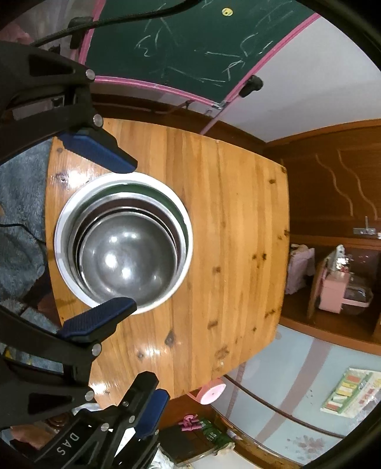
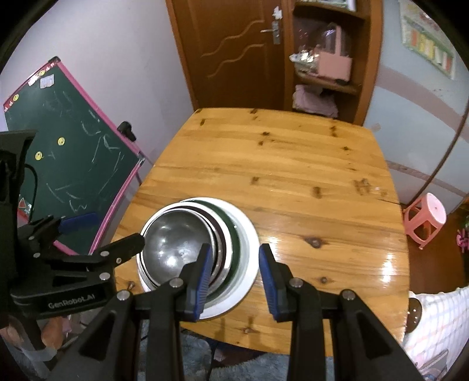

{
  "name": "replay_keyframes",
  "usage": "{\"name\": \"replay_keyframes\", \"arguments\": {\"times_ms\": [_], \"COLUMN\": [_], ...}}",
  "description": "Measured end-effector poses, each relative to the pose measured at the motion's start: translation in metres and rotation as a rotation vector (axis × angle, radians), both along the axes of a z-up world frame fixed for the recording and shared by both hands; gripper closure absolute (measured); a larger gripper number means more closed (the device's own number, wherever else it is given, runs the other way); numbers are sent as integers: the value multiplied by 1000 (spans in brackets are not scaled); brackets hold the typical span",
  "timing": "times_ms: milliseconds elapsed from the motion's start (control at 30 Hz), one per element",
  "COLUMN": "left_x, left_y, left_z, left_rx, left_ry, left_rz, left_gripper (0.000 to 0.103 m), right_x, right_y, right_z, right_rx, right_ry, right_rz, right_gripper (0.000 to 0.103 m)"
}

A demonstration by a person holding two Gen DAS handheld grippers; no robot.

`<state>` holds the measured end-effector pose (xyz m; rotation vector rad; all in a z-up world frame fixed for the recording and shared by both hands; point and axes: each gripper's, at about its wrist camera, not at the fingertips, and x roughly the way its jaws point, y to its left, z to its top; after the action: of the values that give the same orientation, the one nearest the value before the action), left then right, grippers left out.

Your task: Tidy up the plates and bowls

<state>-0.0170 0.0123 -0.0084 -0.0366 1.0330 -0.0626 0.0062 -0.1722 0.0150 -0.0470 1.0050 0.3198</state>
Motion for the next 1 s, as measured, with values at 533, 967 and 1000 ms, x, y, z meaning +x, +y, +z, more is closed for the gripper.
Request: {"name": "replay_keyframes", "arguments": {"times_ms": [533, 967, 1000], "left_x": [-32, -50, -50], "left_y": [-26, -48, -48], "left_z": [40, 38, 38], "left_rx": [60, 69, 63], "left_ry": [-177, -215, -216], "left_rz": [46, 31, 33], "left_gripper": [12, 12, 12], "right_x": [-43, -70, -71], "right_y": [-30, -48, -47], "right_z": [32, 39, 39], "right_rx": [-21, 25, 29], "right_ry": [-188, -256, -256], "right_rz": [-162, -250, -250], "right_gripper": [49, 49, 49]}}
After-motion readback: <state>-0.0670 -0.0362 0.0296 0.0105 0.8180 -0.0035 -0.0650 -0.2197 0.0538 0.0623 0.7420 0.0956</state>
